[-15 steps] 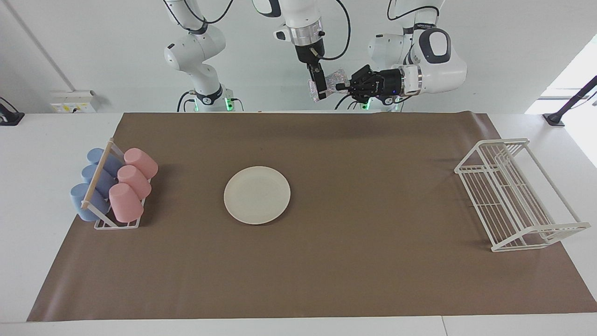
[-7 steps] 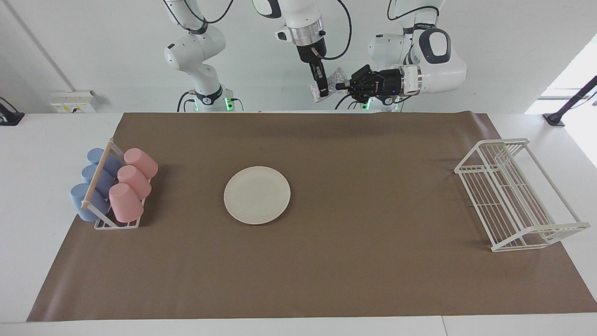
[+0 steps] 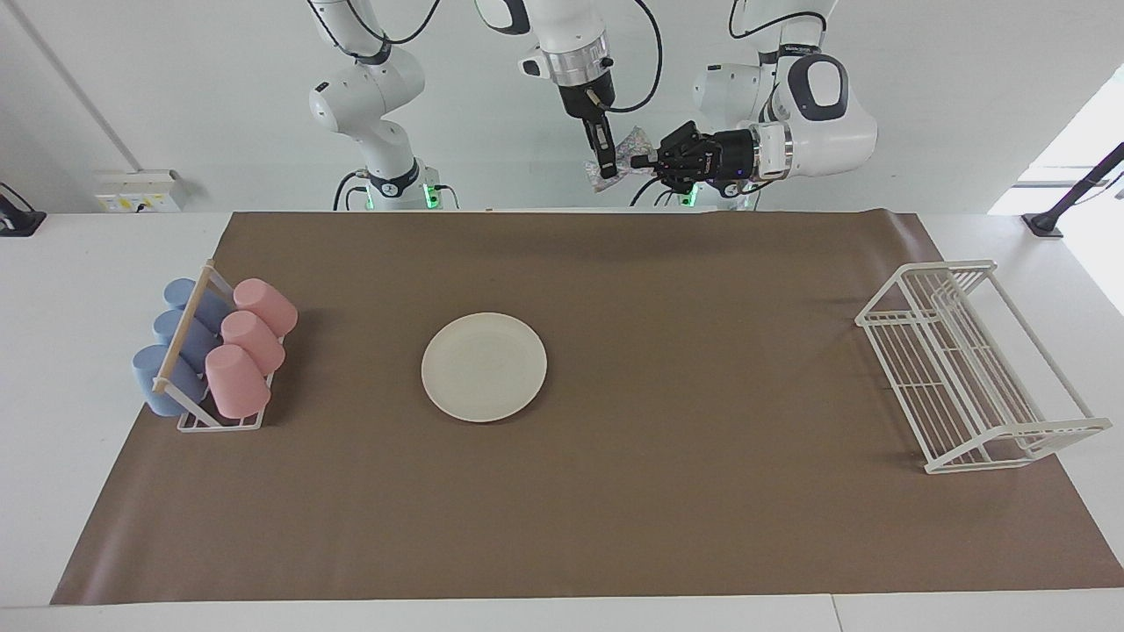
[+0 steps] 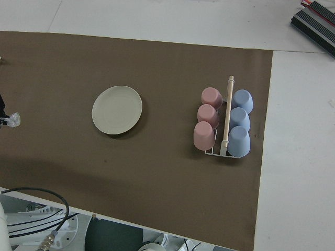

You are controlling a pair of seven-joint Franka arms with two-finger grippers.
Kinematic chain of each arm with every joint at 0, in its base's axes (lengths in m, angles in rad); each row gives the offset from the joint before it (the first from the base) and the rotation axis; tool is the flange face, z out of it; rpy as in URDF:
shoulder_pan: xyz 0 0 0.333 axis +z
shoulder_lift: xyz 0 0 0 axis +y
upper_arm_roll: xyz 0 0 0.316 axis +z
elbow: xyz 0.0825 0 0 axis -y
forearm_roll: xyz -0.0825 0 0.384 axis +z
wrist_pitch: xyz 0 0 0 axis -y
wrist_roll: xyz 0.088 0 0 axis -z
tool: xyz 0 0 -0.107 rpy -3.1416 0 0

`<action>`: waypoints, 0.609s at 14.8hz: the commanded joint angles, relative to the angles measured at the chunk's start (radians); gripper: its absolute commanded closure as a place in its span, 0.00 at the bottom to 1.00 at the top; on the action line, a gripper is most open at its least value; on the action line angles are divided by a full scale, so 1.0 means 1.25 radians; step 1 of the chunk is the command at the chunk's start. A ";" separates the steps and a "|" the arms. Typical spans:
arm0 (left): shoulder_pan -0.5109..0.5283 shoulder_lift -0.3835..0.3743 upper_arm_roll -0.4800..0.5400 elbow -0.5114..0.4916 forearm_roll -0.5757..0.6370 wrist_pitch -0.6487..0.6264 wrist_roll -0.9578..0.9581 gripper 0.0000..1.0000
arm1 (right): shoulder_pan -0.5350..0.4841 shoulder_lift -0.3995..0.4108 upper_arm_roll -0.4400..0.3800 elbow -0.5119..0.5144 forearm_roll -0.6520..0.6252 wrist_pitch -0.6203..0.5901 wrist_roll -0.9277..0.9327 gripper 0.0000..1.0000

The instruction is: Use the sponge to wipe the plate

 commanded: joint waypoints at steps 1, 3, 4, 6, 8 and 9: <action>-0.006 -0.023 0.012 -0.018 0.015 -0.003 -0.018 0.00 | -0.003 -0.023 0.001 -0.024 -0.002 -0.022 -0.017 1.00; -0.004 -0.023 0.012 -0.016 0.016 -0.003 -0.022 0.00 | -0.008 -0.023 0.001 -0.026 -0.004 -0.035 -0.037 1.00; -0.004 -0.023 0.012 -0.016 0.017 -0.003 -0.023 0.00 | -0.015 -0.023 0.000 -0.027 -0.004 -0.030 -0.059 1.00; -0.003 -0.023 0.012 -0.016 0.026 -0.003 -0.023 0.00 | -0.058 -0.026 0.000 -0.050 -0.004 -0.020 -0.131 1.00; -0.003 -0.022 0.012 -0.016 0.027 -0.002 -0.027 0.00 | -0.111 -0.005 0.000 -0.084 -0.004 0.041 -0.213 1.00; -0.003 -0.019 0.012 -0.014 0.028 0.001 -0.036 0.00 | -0.126 0.029 0.000 -0.094 -0.004 0.080 -0.260 1.00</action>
